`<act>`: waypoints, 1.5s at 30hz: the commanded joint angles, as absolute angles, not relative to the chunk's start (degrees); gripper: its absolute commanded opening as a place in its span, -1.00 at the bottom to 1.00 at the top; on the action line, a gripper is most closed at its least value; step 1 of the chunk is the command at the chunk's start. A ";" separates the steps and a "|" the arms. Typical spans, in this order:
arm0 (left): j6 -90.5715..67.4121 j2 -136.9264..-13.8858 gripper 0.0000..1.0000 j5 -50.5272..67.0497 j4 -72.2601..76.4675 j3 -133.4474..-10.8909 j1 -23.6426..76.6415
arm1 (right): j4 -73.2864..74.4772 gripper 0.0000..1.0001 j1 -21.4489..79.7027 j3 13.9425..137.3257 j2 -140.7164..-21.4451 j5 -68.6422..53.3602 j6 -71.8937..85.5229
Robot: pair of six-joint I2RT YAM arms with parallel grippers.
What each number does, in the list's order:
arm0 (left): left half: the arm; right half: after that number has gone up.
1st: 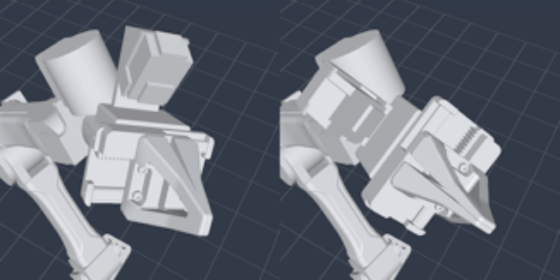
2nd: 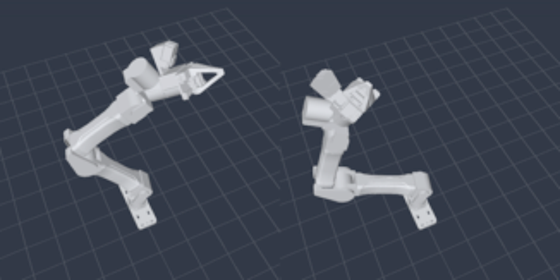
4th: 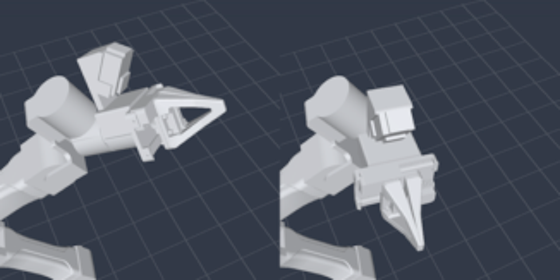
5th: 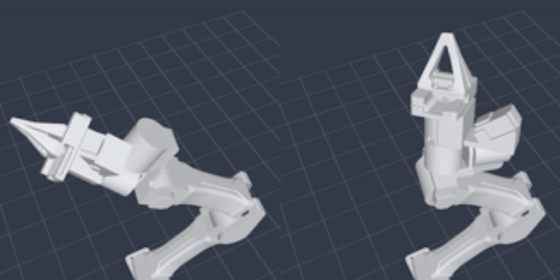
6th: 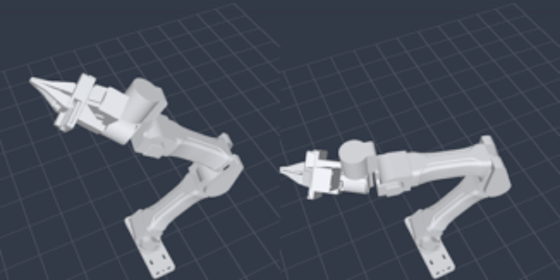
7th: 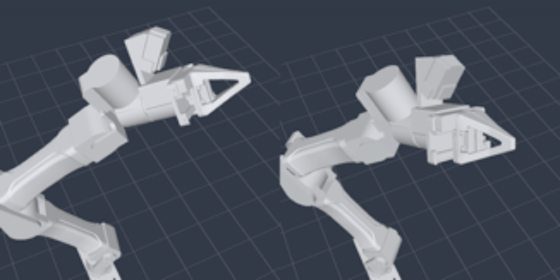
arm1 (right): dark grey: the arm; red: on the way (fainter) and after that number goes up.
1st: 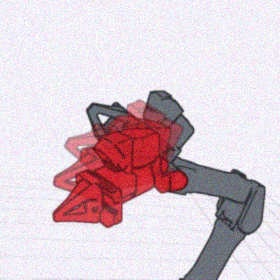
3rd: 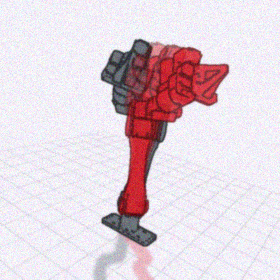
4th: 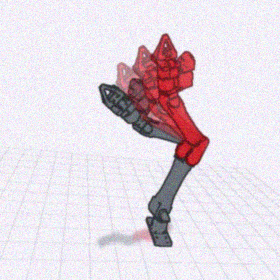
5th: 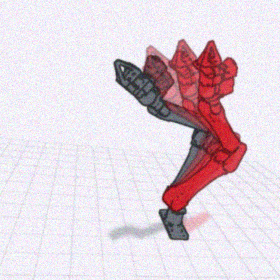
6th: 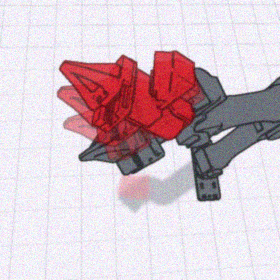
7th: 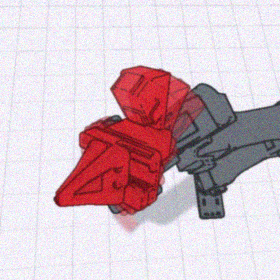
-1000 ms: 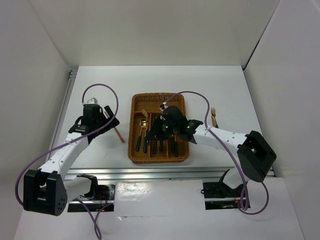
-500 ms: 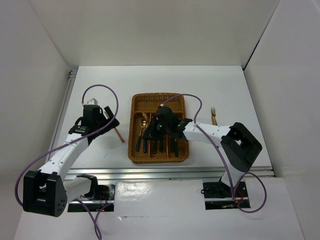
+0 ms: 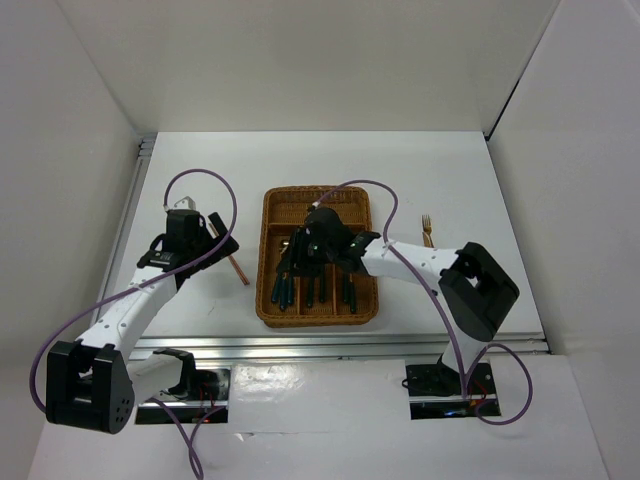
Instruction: Sort the eating utensils into containers
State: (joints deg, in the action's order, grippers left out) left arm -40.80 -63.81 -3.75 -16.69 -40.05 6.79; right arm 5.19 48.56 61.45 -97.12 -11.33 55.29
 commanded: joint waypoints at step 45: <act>-39.46 -67.41 1.00 -0.44 -11.43 -39.29 6.42 | 34.54 0.45 -0.62 48.60 -84.20 4.30 29.71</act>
State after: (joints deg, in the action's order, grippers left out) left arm -40.49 -67.33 -1.43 -13.87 -39.94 6.79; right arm 34.24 -0.62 48.82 -83.48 2.35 29.08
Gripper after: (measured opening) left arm 0.999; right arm 0.729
